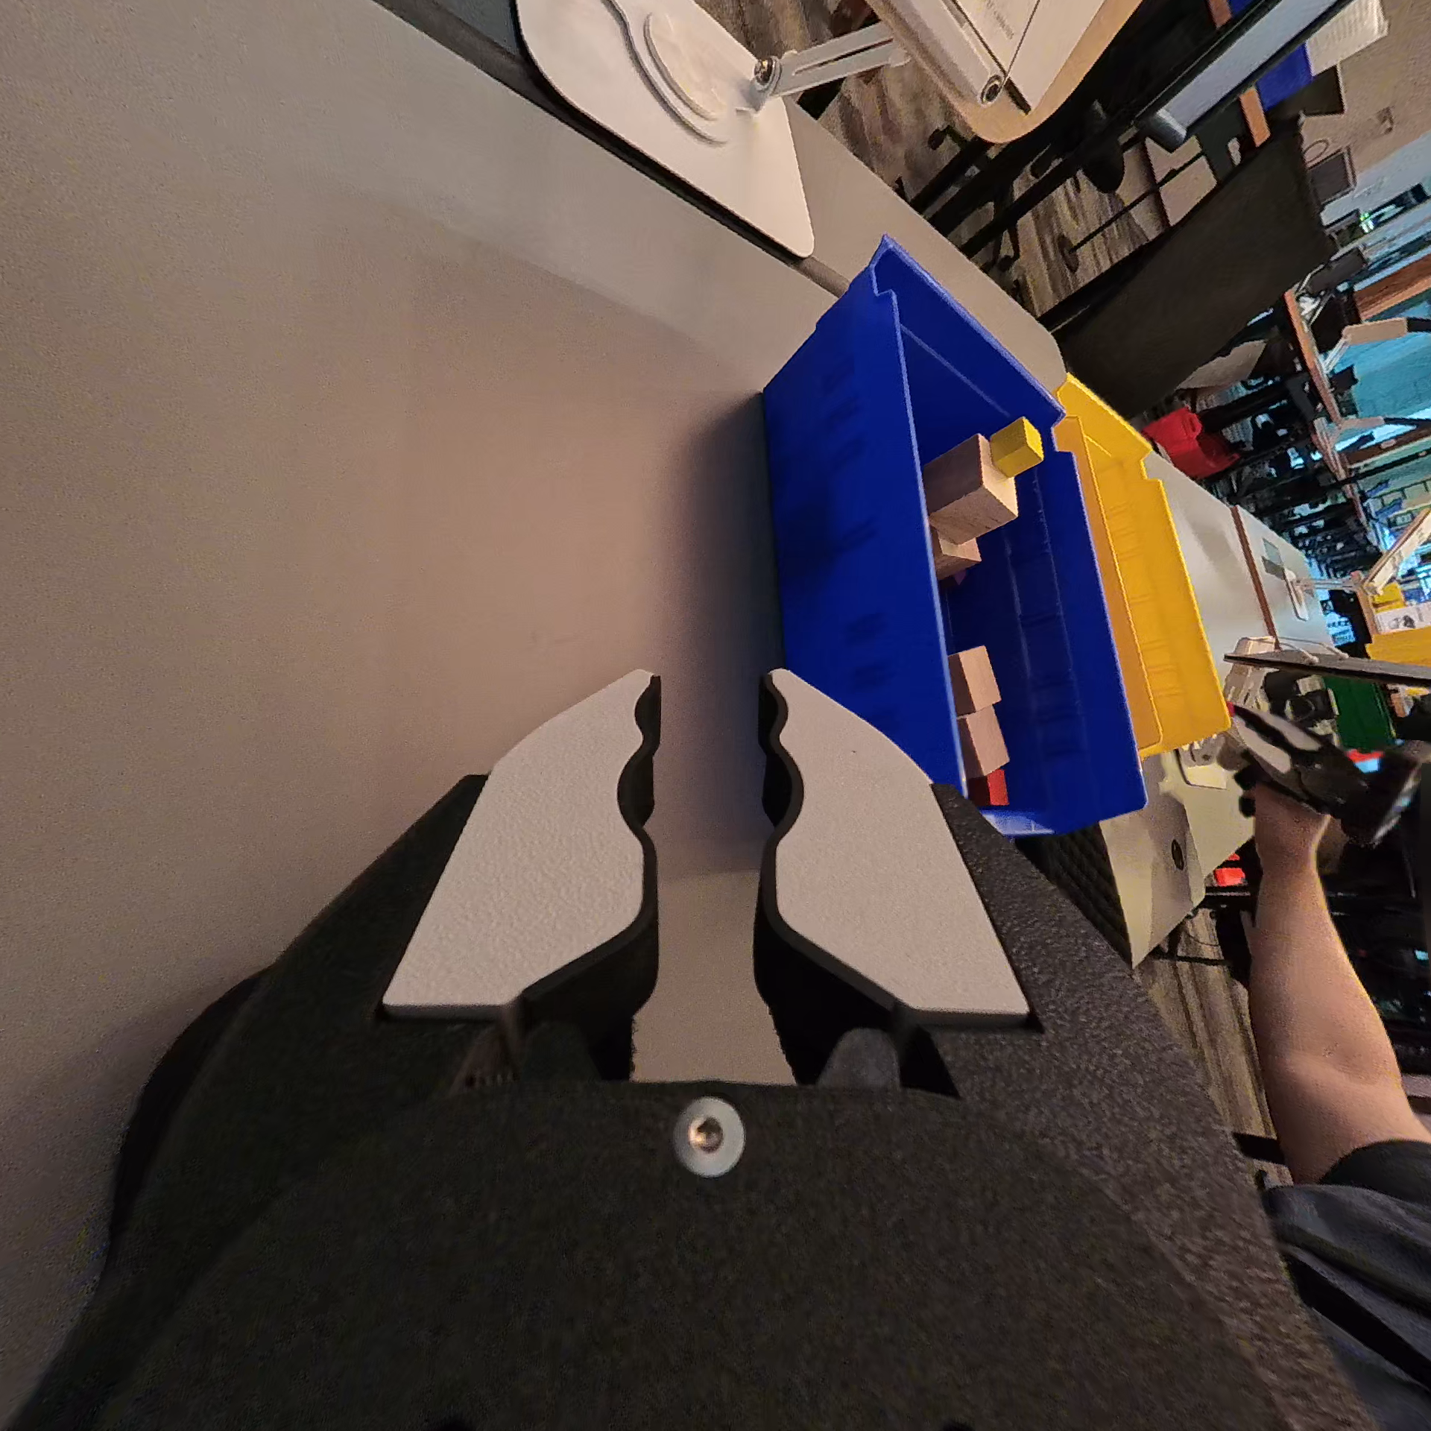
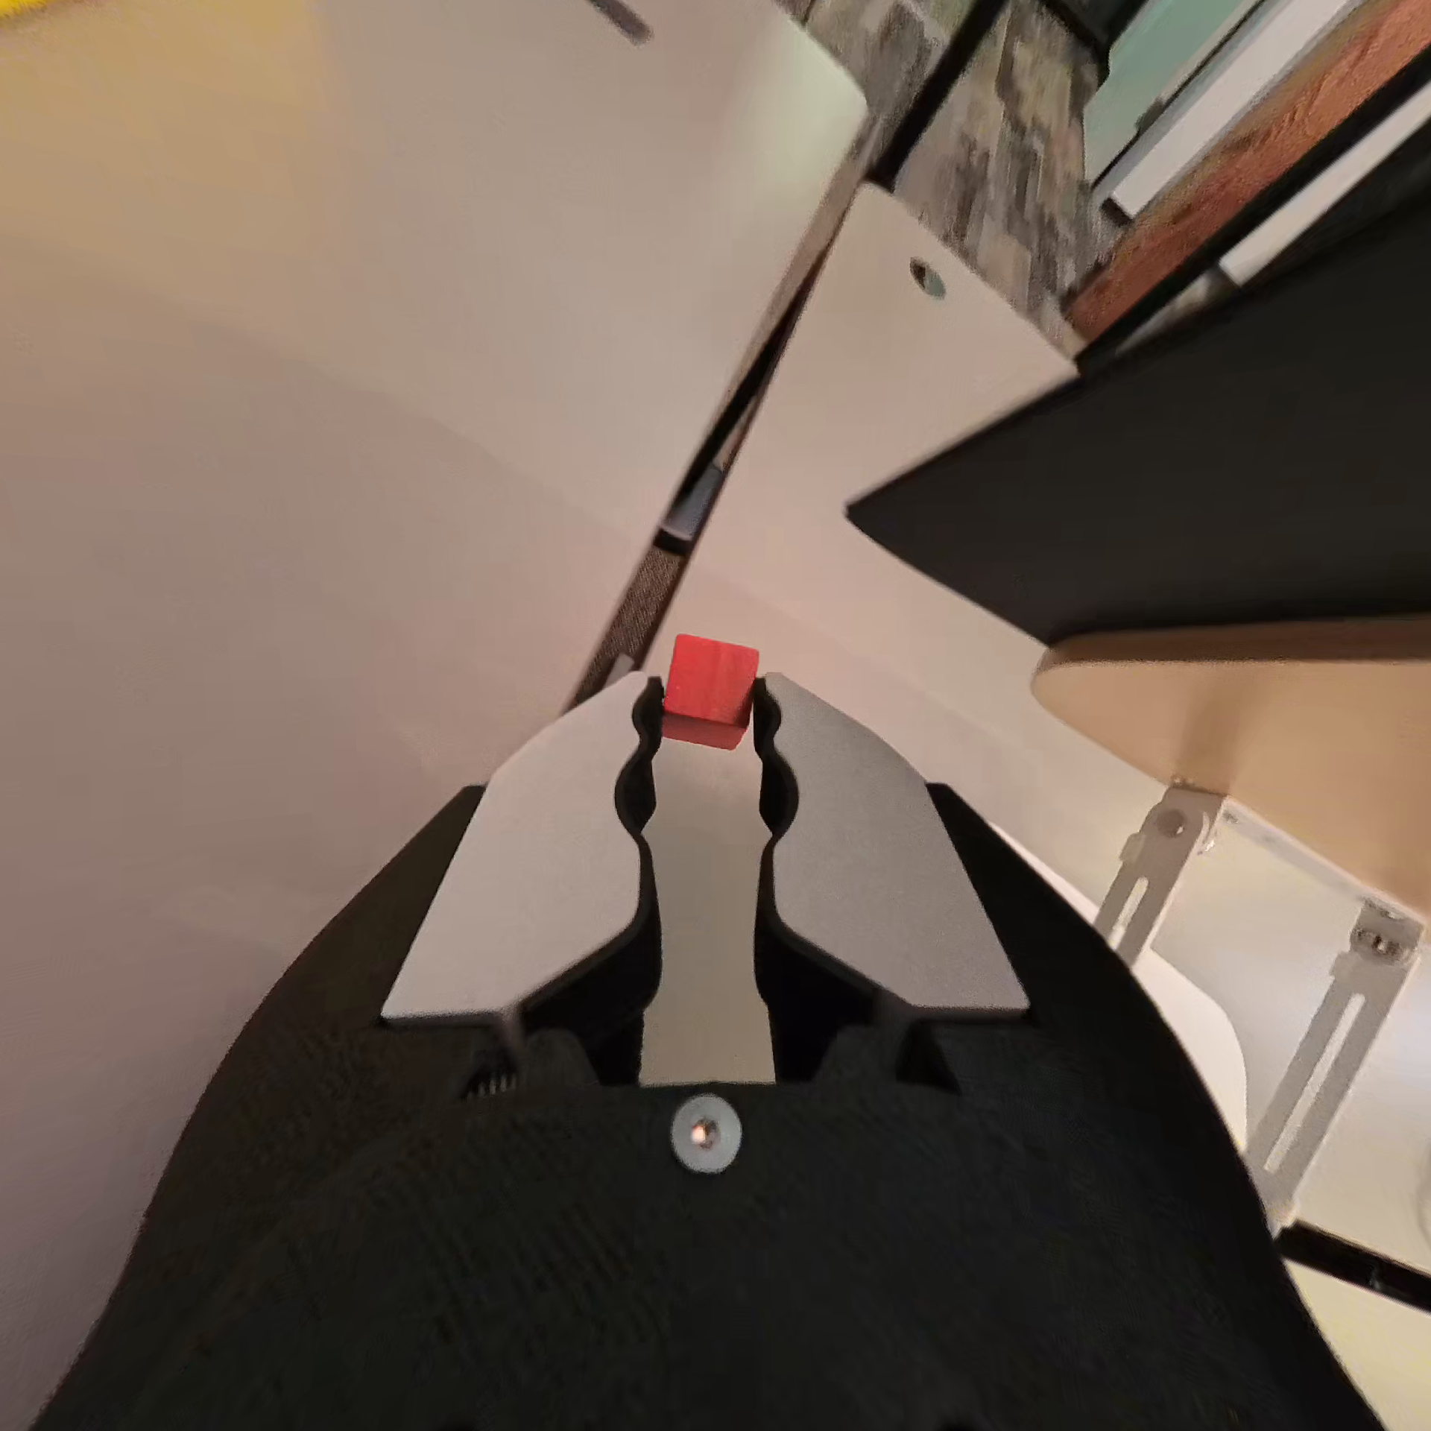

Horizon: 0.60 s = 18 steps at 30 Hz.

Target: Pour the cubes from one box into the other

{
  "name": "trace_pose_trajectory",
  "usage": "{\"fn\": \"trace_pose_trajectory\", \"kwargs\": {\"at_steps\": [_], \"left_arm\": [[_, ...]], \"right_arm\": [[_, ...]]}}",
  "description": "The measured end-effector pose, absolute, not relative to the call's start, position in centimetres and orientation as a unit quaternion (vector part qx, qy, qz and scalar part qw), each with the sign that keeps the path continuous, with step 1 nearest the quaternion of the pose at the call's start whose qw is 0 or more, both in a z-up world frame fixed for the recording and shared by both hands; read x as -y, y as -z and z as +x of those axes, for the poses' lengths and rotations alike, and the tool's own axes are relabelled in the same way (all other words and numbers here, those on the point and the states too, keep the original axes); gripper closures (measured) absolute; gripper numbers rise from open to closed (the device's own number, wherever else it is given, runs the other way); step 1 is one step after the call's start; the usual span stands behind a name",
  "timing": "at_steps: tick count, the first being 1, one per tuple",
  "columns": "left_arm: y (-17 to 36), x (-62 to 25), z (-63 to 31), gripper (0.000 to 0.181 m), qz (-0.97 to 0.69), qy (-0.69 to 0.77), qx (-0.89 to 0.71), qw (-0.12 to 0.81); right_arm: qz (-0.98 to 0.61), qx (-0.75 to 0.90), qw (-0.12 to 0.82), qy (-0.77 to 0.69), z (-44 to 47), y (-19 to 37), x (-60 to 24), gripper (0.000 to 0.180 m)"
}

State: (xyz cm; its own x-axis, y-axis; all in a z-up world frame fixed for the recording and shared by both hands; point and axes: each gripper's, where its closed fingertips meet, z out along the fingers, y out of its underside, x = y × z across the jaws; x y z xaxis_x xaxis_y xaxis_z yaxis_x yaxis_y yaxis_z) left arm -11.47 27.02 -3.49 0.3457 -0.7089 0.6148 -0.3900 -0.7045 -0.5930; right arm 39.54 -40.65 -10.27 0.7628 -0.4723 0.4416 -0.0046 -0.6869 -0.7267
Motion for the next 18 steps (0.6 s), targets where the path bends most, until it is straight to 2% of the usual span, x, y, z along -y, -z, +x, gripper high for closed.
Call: {"fn": "trace_pose_trajectory", "kwargs": {"at_steps": [6,9,13,15,18], "left_arm": [[3.6,-26.3,-12.2,0.157,-0.791,0.470,-0.352,0.173],[3.2,-26.0,-12.3,0.157,-0.785,0.478,-0.356,0.173],[2.5,-25.2,-11.9,0.157,-0.769,0.493,-0.366,0.177],[2.3,-24.3,-11.5,0.156,-0.758,0.506,-0.375,0.169],[2.5,-22.9,-10.8,0.156,-0.746,0.513,-0.396,0.153]], "right_arm": [[-0.845,-0.048,0.436,0.307,33.0,6.0,32.5,0.157],[-0.826,0.007,0.491,0.278,29.6,0.8,25.1,0.157],[-0.790,0.109,0.583,0.158,22.4,-6.9,12.6,0.157],[-0.784,0.161,0.587,0.117,18.9,-8.1,7.1,0.157],[-0.786,0.207,0.580,0.061,14.0,-6.8,0.3,0.157]]}}
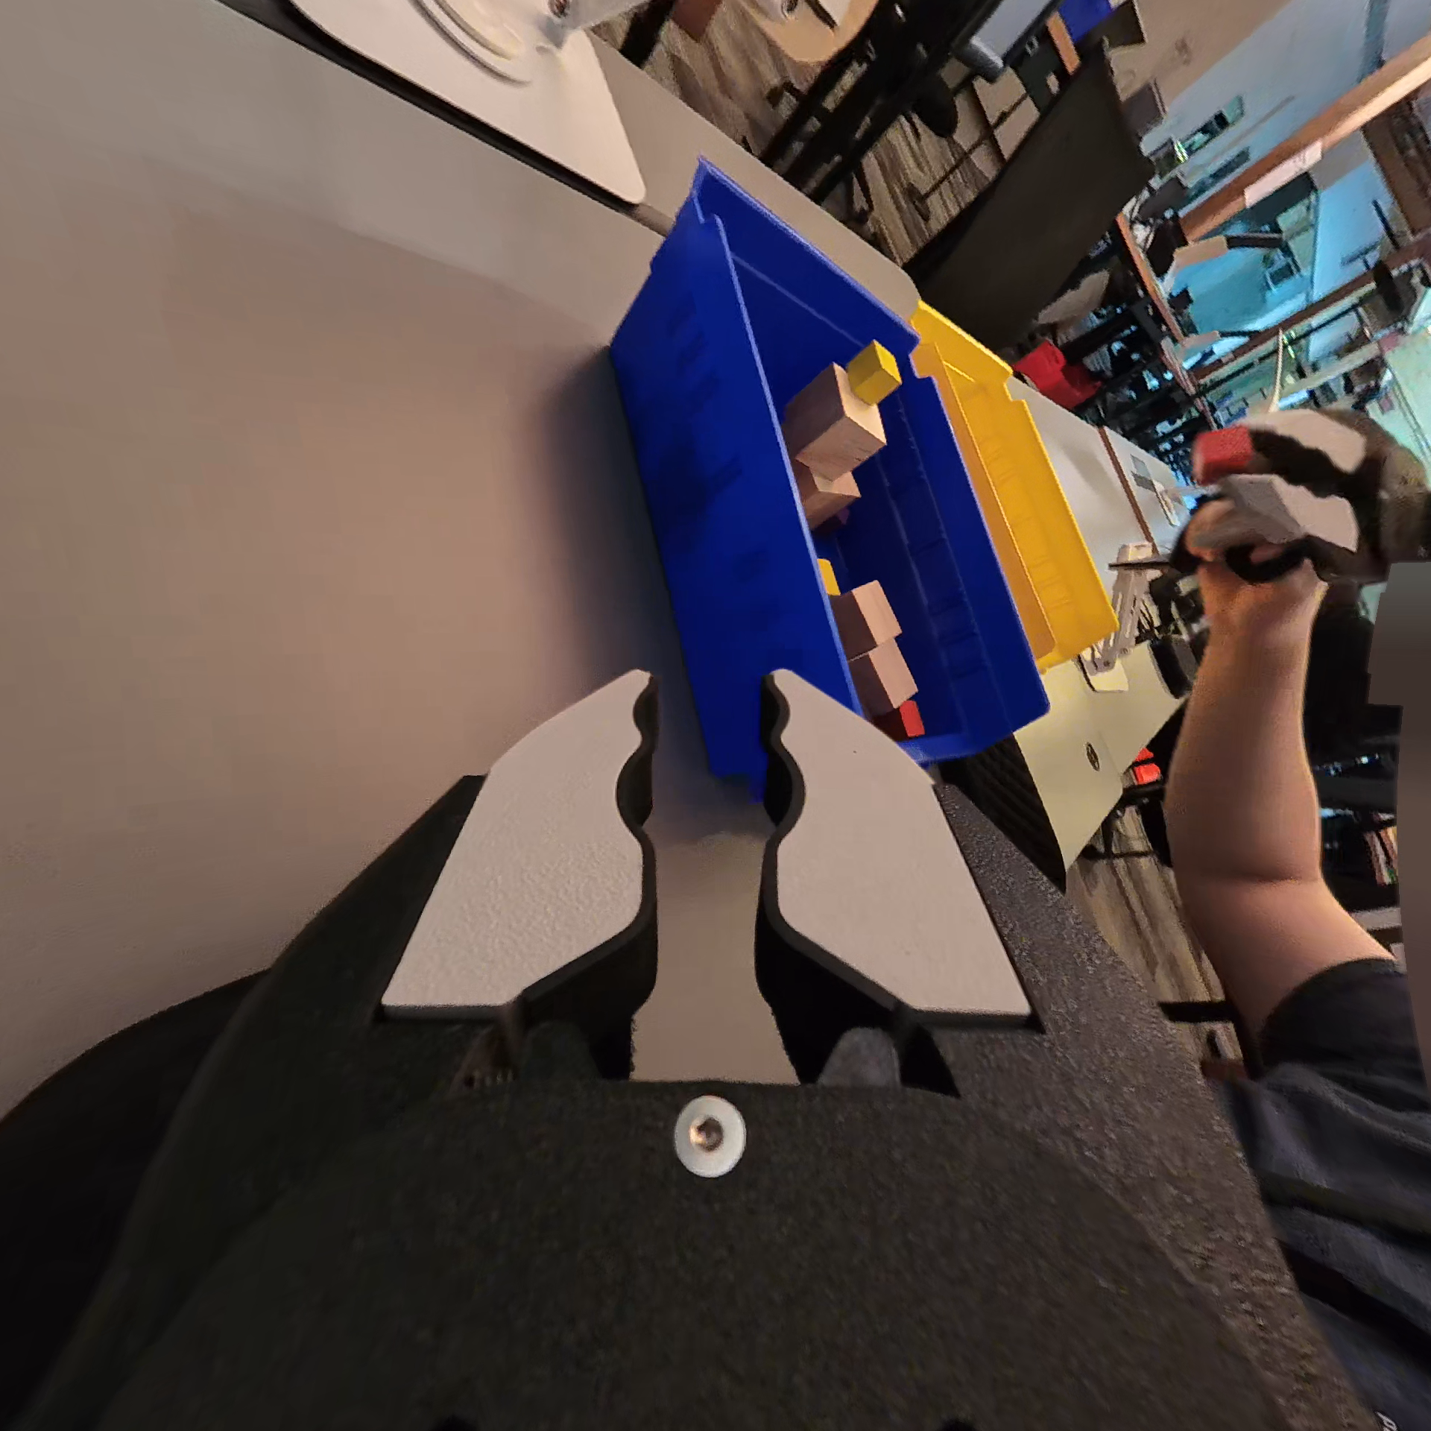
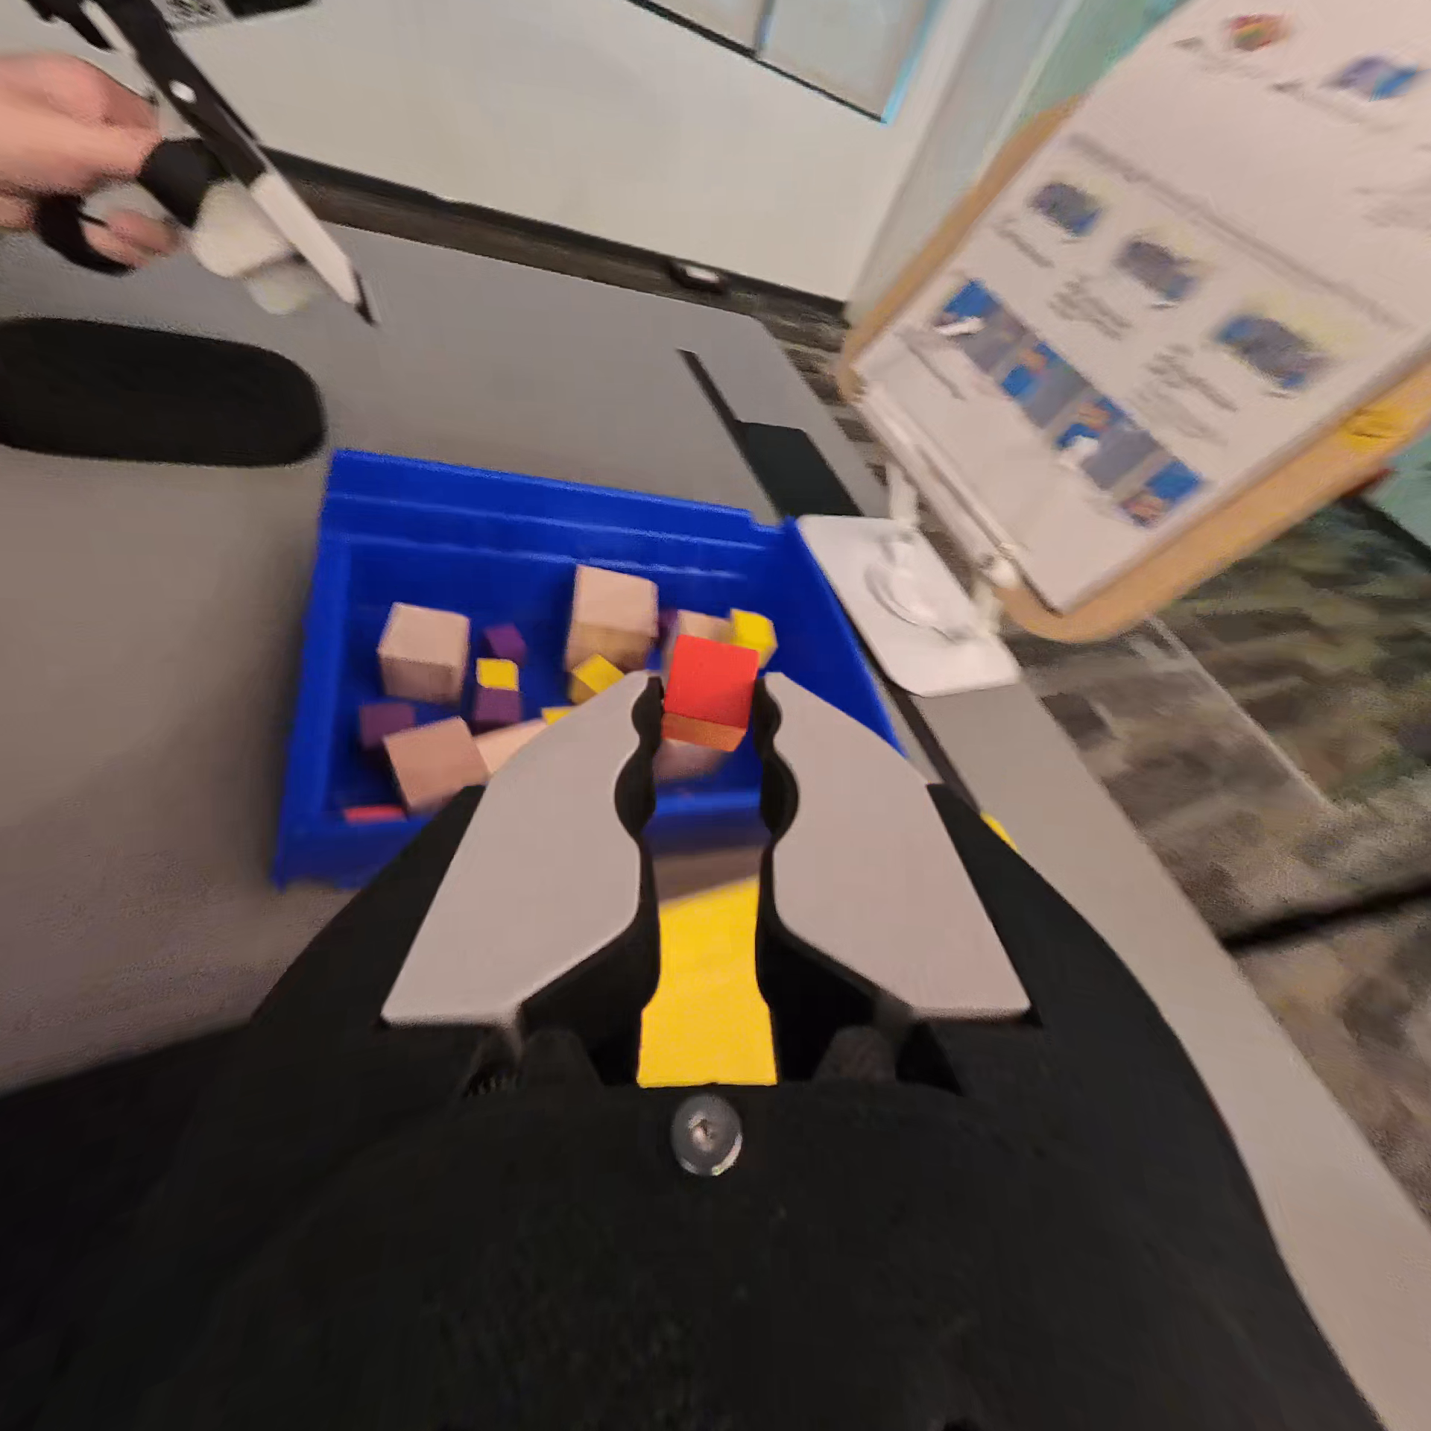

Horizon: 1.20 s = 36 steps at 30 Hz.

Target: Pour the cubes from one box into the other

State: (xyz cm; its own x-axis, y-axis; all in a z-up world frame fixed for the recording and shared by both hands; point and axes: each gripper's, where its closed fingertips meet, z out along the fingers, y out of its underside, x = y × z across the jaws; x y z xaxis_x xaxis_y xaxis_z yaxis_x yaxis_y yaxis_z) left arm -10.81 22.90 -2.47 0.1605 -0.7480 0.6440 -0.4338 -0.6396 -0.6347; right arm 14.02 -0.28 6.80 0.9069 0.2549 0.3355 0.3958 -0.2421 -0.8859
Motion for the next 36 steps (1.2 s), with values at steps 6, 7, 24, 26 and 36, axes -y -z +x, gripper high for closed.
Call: {"fn": "trace_pose_trajectory", "kwargs": {"at_steps": [6,7,24,26,36], "left_arm": [[2.6,-21.1,-9.4,0.156,-0.725,0.523,-0.430,0.130],[2.7,-20.9,-9.3,0.156,-0.723,0.522,-0.433,0.129],[1.7,-18.7,-4.2,0.131,-0.707,0.469,-0.520,0.103],[2.3,-17.8,-1.8,0.124,-0.712,0.429,-0.550,0.083],[9.6,-18.9,2.3,0.158,-0.781,0.158,-0.603,0.038]], "right_arm": [[-0.878,0.211,0.430,-0.014,8.4,2.1,-8.5,0.157],[-0.894,0.217,0.392,-0.019,7.8,3.5,-9.1,0.157],[-0.855,0.058,0.489,0.160,17.5,-4.6,-3.6,0.138],[-0.838,-0.015,0.494,0.232,22.5,-6.2,0.3,0.133],[-0.810,-0.316,0.460,0.182,34.3,-1.9,10.7,0.138]]}}
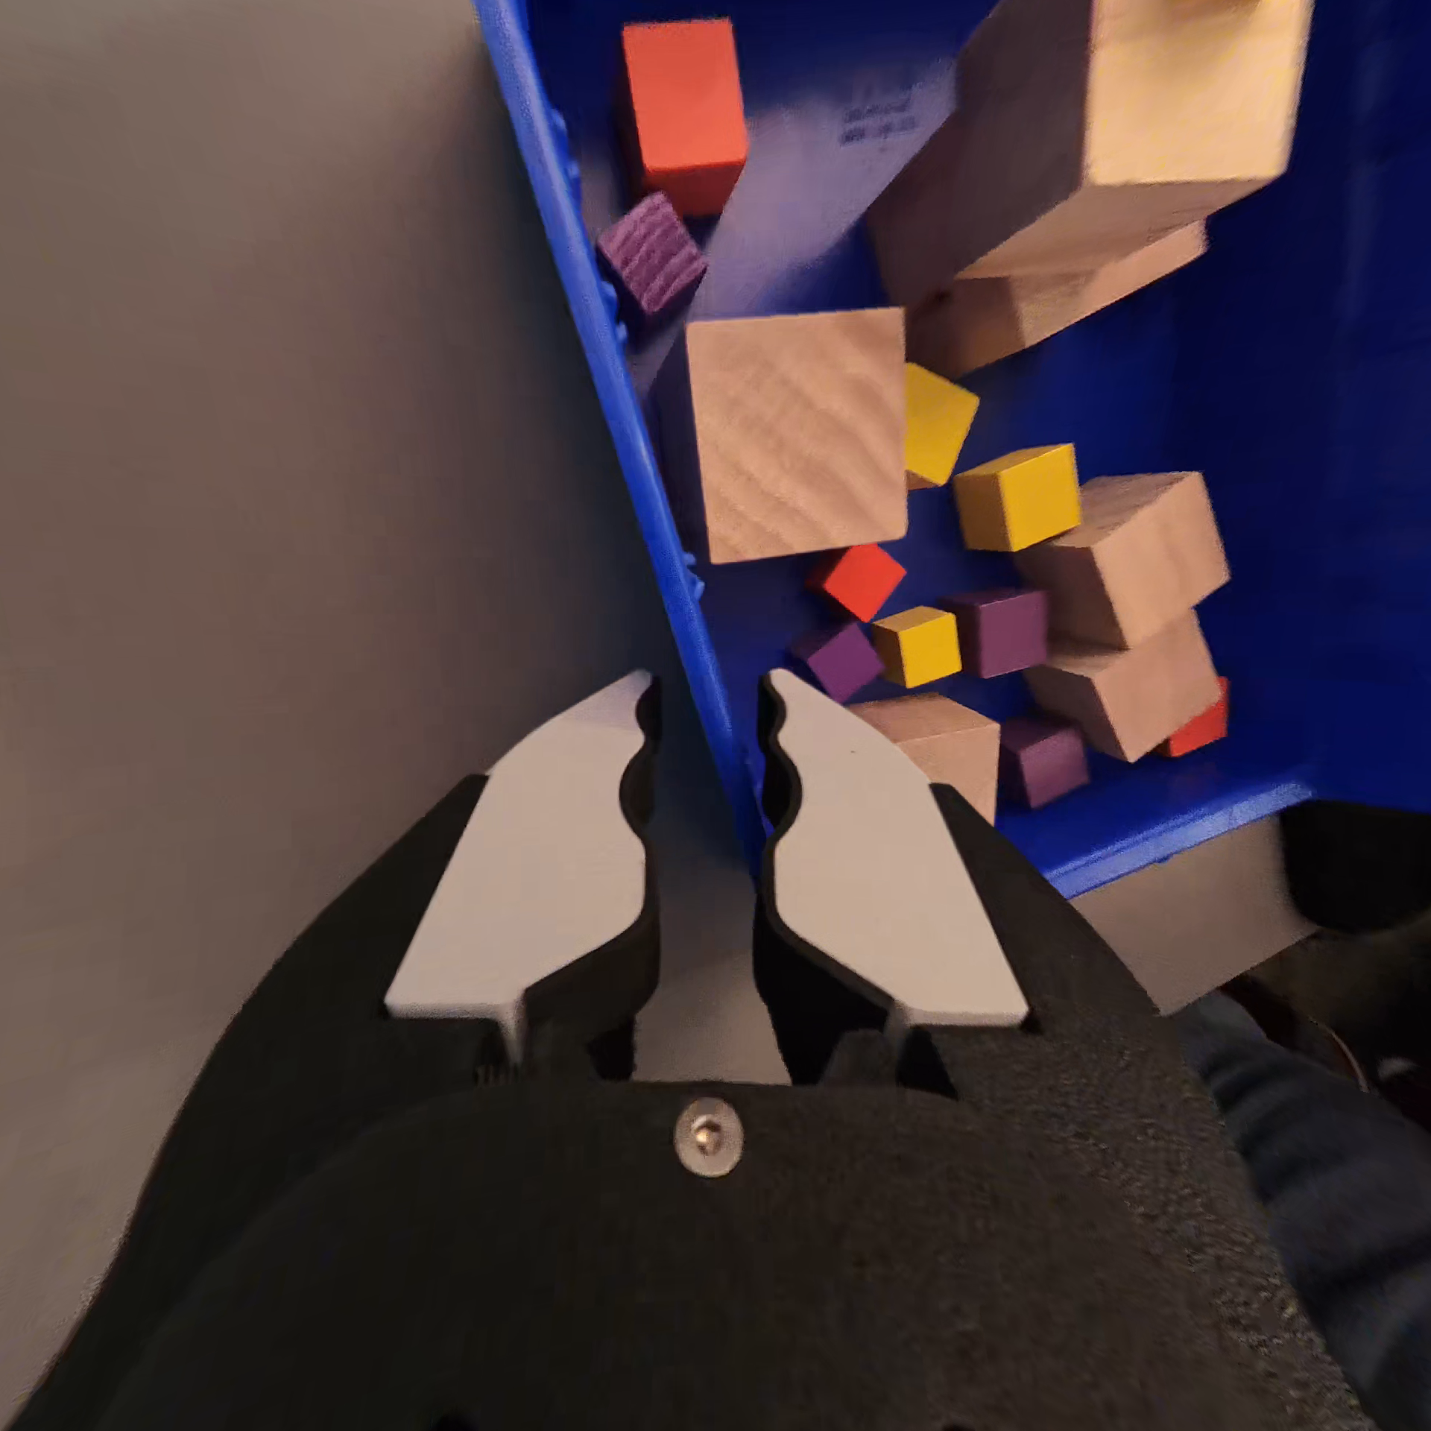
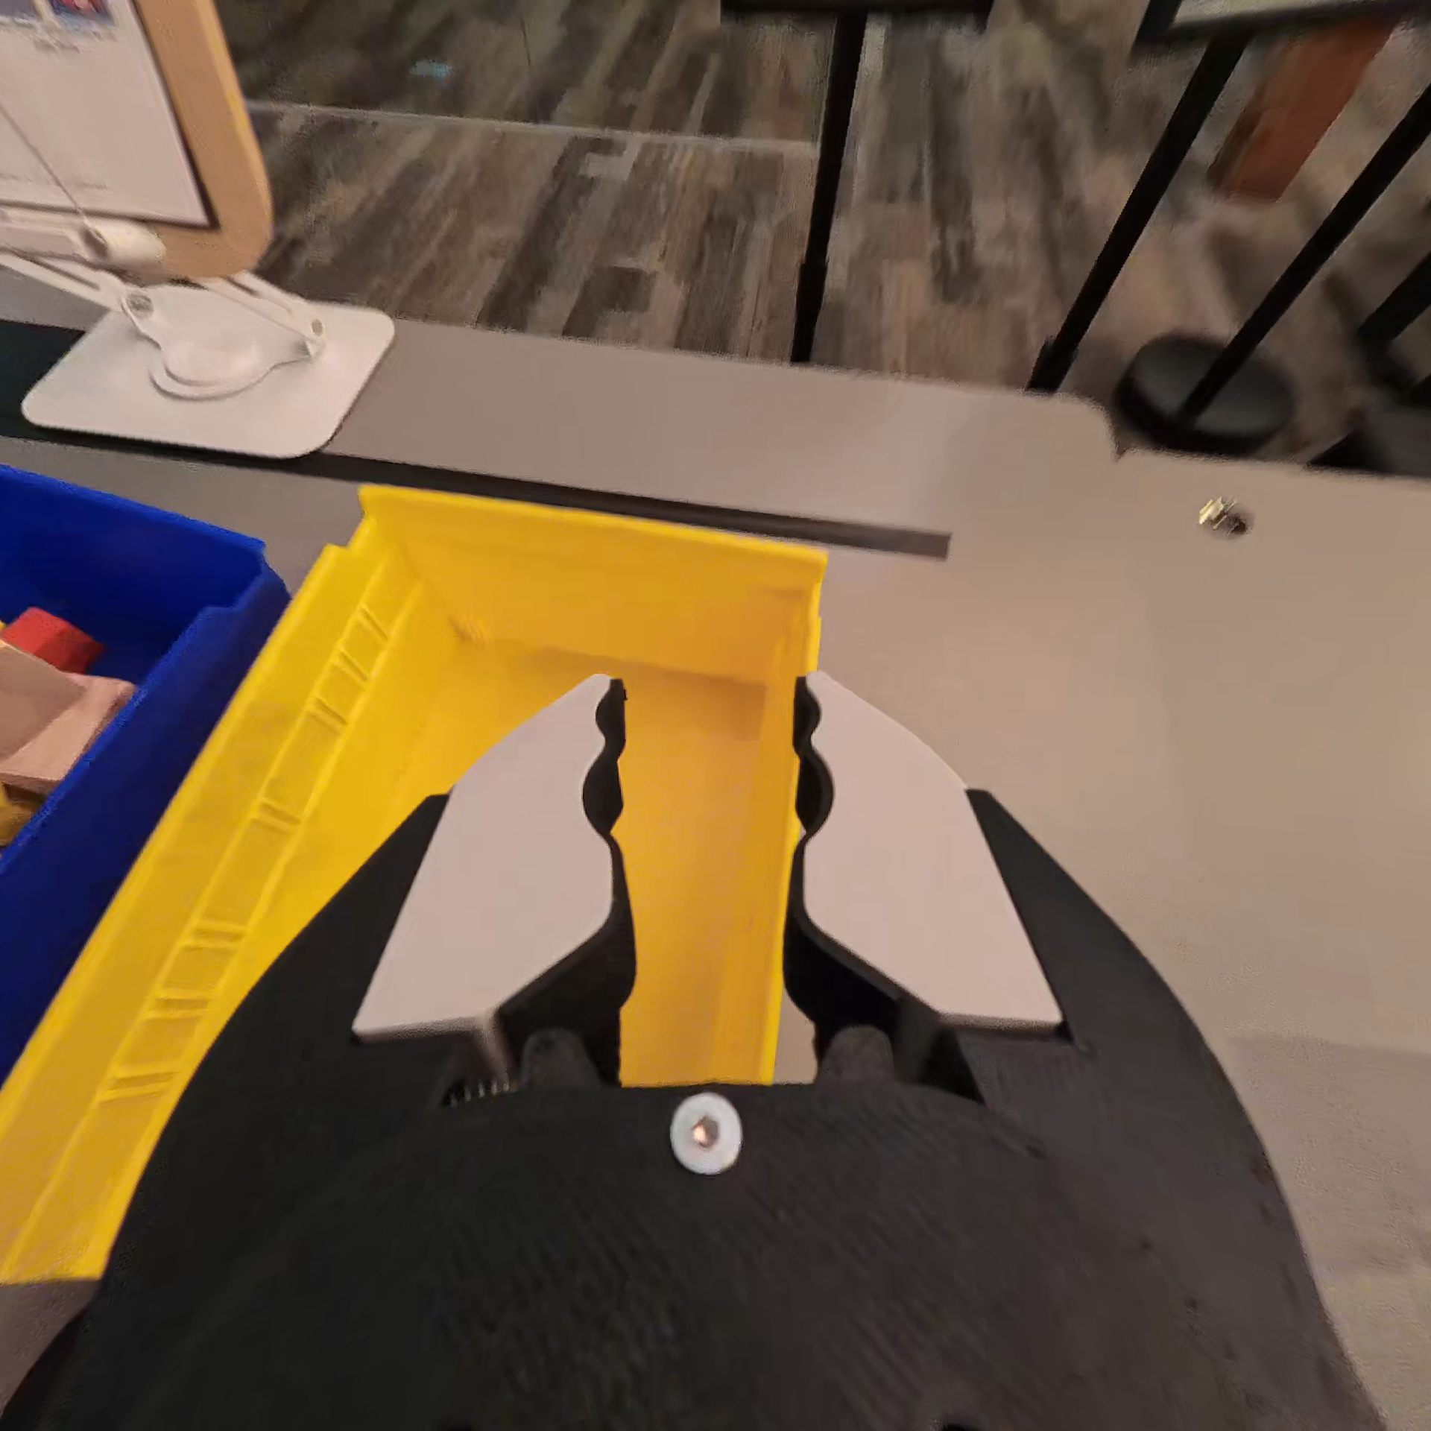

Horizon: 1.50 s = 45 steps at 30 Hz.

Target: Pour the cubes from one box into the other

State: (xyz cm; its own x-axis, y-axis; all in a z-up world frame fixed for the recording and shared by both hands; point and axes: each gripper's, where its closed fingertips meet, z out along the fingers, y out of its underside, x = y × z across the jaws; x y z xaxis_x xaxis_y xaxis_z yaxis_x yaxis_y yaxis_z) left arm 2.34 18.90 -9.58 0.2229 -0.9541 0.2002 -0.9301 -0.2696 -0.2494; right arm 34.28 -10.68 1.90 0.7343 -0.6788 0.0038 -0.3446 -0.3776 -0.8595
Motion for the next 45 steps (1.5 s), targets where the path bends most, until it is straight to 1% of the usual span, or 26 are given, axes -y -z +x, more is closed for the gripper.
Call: {"fn": "trace_pose_trajectory", "kwargs": {"at_steps": [1,2,3,5,7,10,14,16,19,20,21,22,23,25,27,30,35,38,45], "left_arm": [[10.1,-18.9,2.4,0.162,-0.783,0.139,-0.606,0.023],[10.5,-19.0,2.5,0.172,-0.786,0.124,-0.606,0.008],[10.9,-19.4,2.6,0.174,-0.786,0.110,-0.609,-0.001],[10.9,-20.4,2.7,0.176,-0.791,0.101,-0.604,-0.006],[10.9,-21.9,2.7,0.175,-0.803,0.113,-0.585,-0.013],[10.8,-25.0,1.6,0.176,-0.821,0.127,-0.557,-0.012],[10.7,-29.8,-2.0,0.175,-0.843,0.125,-0.523,-0.002],[10.6,-32.3,-4.1,0.175,-0.856,0.130,-0.501,0.000],[10.6,-36.0,-7.6,0.175,-0.877,0.124,-0.464,0.009],[10.5,-37.1,-8.7,0.175,-0.883,0.125,-0.452,0.012],[10.5,-38.1,-9.8,0.175,-0.887,0.128,-0.443,0.014],[10.5,-38.9,-10.9,0.176,-0.890,0.131,-0.437,0.016],[10.5,-39.6,-11.9,0.175,-0.892,0.134,-0.431,0.019],[10.4,-40.8,-13.7,0.176,-0.897,0.134,-0.421,0.027],[10.4,-41.7,-15.1,0.175,-0.899,0.135,-0.415,0.035],[10.4,-42.5,-16.2,0.174,-0.899,0.147,-0.411,0.036],[10.3,-42.9,-16.4,0.172,-0.899,0.180,-0.398,0.030],[10.4,-43.3,-16.4,0.173,-0.897,0.169,-0.406,0.042],[10.4,-43.6,-16.1,0.174,-0.896,0.169,-0.406,0.054]], "right_arm": [[-0.817,-0.331,0.443,0.163,34.6,-0.4,10.7,0.138],[-0.822,-0.355,0.422,0.144,34.9,1.1,10.8,0.138],[-0.827,-0.379,0.398,0.120,35.0,2.6,10.9,0.138],[-0.842,-0.399,0.352,0.093,34.6,5.0,11.0,0.143],[-0.860,-0.380,0.324,0.103,34.4,5.8,11.2,0.149],[-0.860,-0.381,0.308,0.142,34.7,4.7,12.7,0.149],[-0.840,-0.396,0.337,0.154,35.0,3.4,14.2,0.149],[-0.845,-0.405,0.321,0.132,34.9,4.8,14.7,0.144],[-0.871,-0.394,0.284,0.073,33.9,8.1,14.4,0.145],[-0.879,-0.384,0.279,0.045,33.4,9.1,13.7,0.149],[-0.890,-0.377,0.254,0.019,32.8,10.1,13.6,0.156],[-0.895,-0.387,0.222,0.003,32.5,10.9,13.8,0.161],[-0.893,-0.399,0.209,-0.010,32.2,11.2,13.7,0.163],[-0.898,-0.387,0.205,-0.037,31.0,11.2,13.0,0.170],[-0.906,-0.368,0.199,-0.061,29.7,11.2,11.9,0.167],[-0.900,-0.392,0.182,-0.061,29.4,11.2,10.7,0.170],[-0.899,-0.386,0.170,-0.119,27.0,11.3,8.4,0.166],[-0.894,-0.401,0.160,-0.120,26.5,11.3,8.2,0.168],[-0.875,-0.430,0.183,-0.129,27.1,11.3,8.2,0.168]]}}
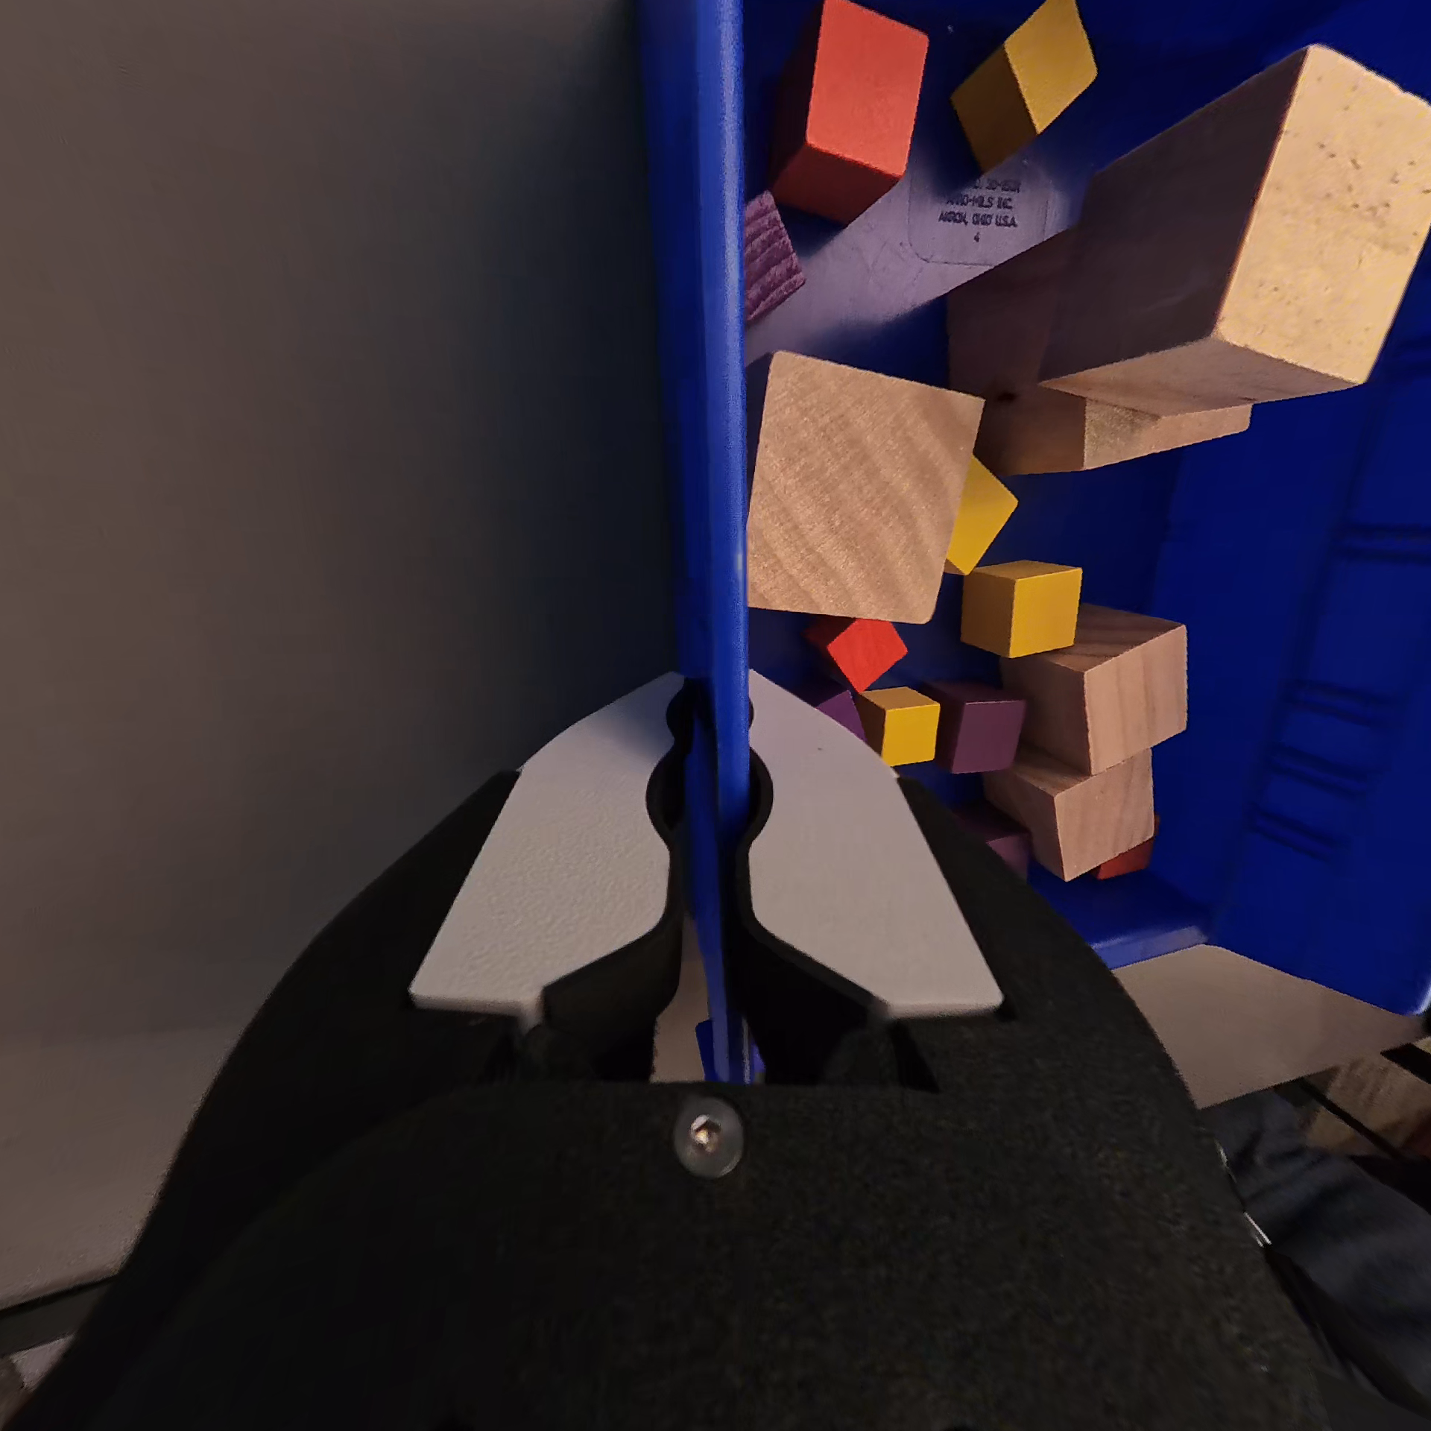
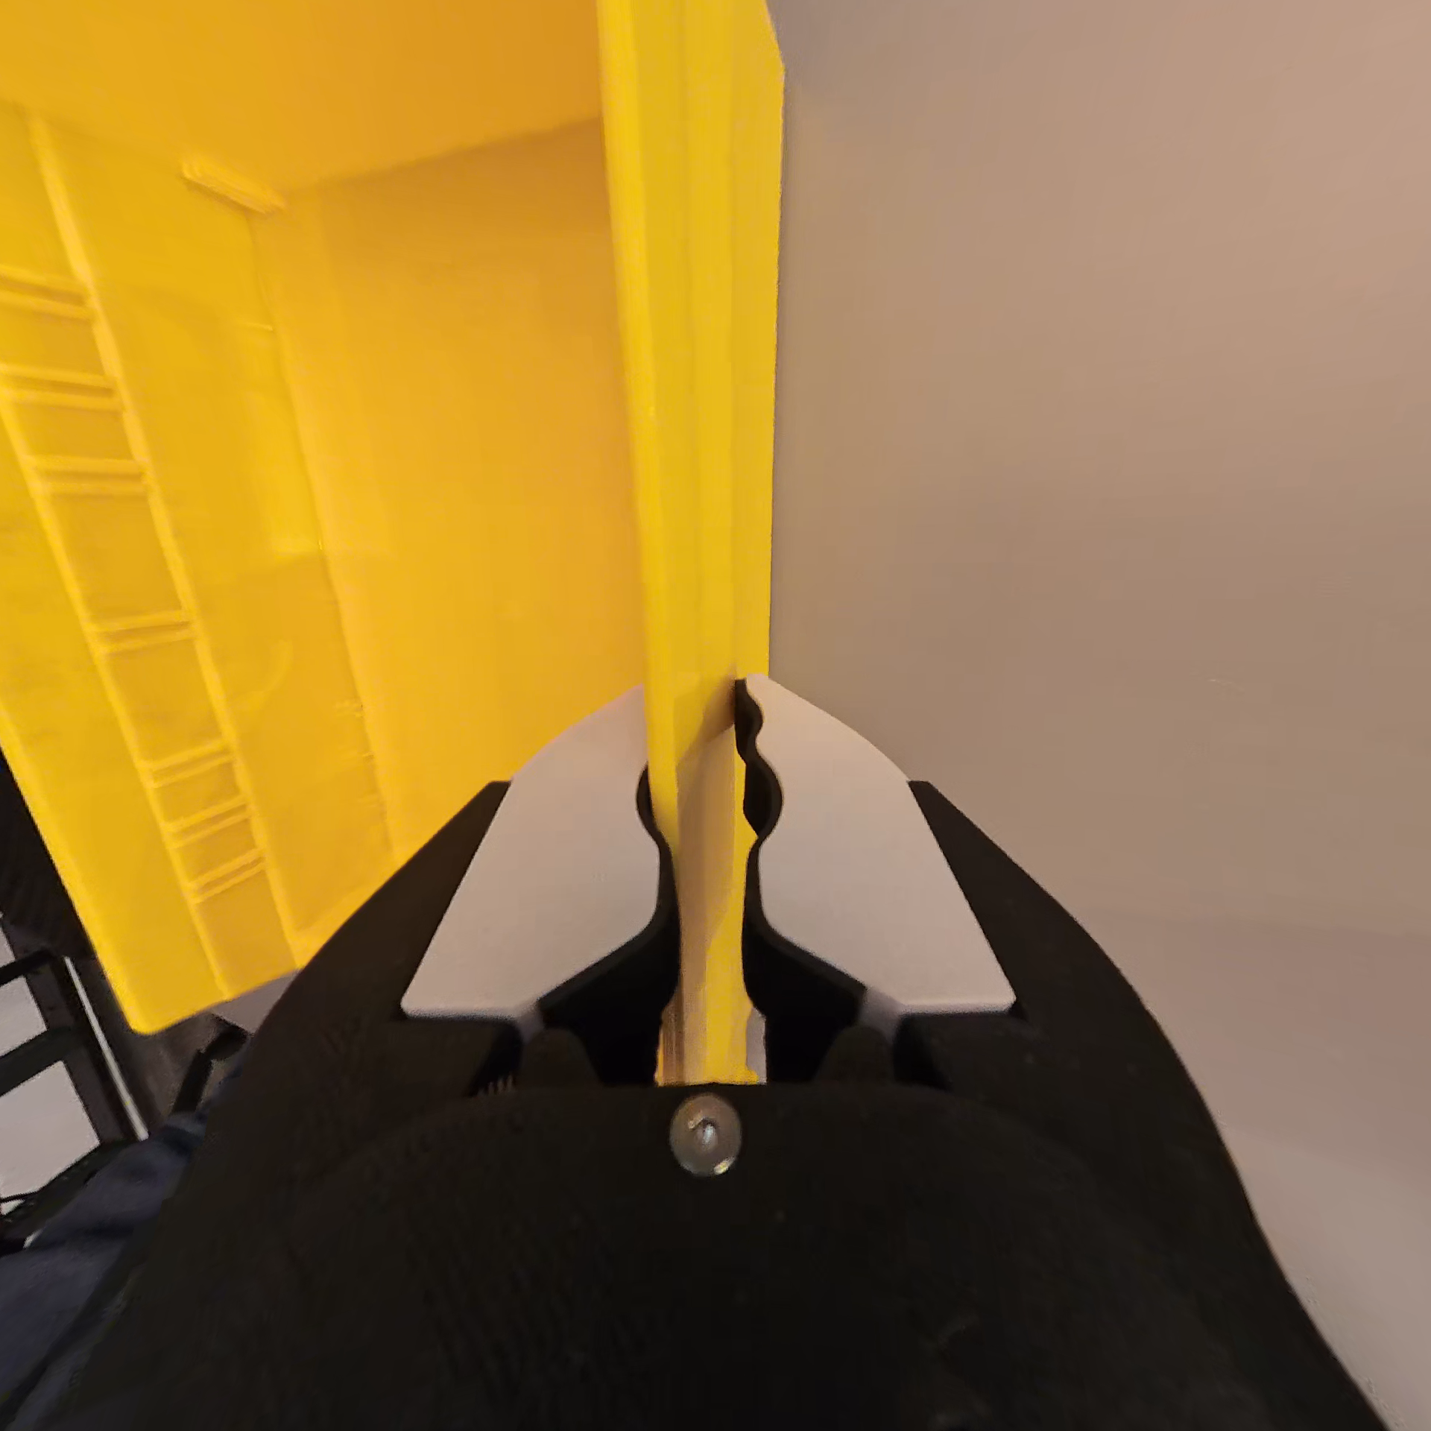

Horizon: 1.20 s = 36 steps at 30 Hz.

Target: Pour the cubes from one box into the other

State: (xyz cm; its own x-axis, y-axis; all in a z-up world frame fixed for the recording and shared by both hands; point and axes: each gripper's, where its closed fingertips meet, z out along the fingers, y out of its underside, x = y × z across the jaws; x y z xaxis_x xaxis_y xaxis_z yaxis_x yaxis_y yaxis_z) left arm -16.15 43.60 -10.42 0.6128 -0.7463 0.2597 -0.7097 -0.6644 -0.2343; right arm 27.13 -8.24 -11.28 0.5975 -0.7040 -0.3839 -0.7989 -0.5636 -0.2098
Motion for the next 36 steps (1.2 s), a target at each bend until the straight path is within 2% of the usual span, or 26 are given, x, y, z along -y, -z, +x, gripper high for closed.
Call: {"fn": "trace_pose_trajectory", "kwargs": {"at_steps": [16,22,26,29,33,36], "left_arm": [[10.4,-43.6,-16.0,0.172,-0.899,0.190,-0.389,0.063],[10.4,-43.6,-16.0,0.171,-0.896,0.194,-0.394,0.062],[10.4,-43.4,-15.9,0.167,-0.894,0.220,-0.385,0.060],[10.3,-43.3,-15.6,0.161,-0.890,0.258,-0.371,0.060],[10.0,-43.2,-15.3,0.155,-0.882,0.302,-0.356,0.059],[10.0,-43.1,-15.4,0.154,-0.878,0.308,-0.364,0.048]], "right_arm": [[-0.845,-0.480,0.186,-0.149,27.2,11.3,7.0,0.165],[-0.808,-0.520,0.213,-0.177,27.8,11.4,8.0,0.166],[-0.826,-0.493,0.214,-0.171,27.6,11.2,7.7,0.158],[-0.840,-0.483,0.203,-0.141,28.0,10.8,7.6,0.161],[-0.833,-0.489,0.243,-0.084,29.1,7.5,8.1,0.163],[-0.812,-0.468,0.349,-0.017,29.2,1.0,7.4,0.165]]}}
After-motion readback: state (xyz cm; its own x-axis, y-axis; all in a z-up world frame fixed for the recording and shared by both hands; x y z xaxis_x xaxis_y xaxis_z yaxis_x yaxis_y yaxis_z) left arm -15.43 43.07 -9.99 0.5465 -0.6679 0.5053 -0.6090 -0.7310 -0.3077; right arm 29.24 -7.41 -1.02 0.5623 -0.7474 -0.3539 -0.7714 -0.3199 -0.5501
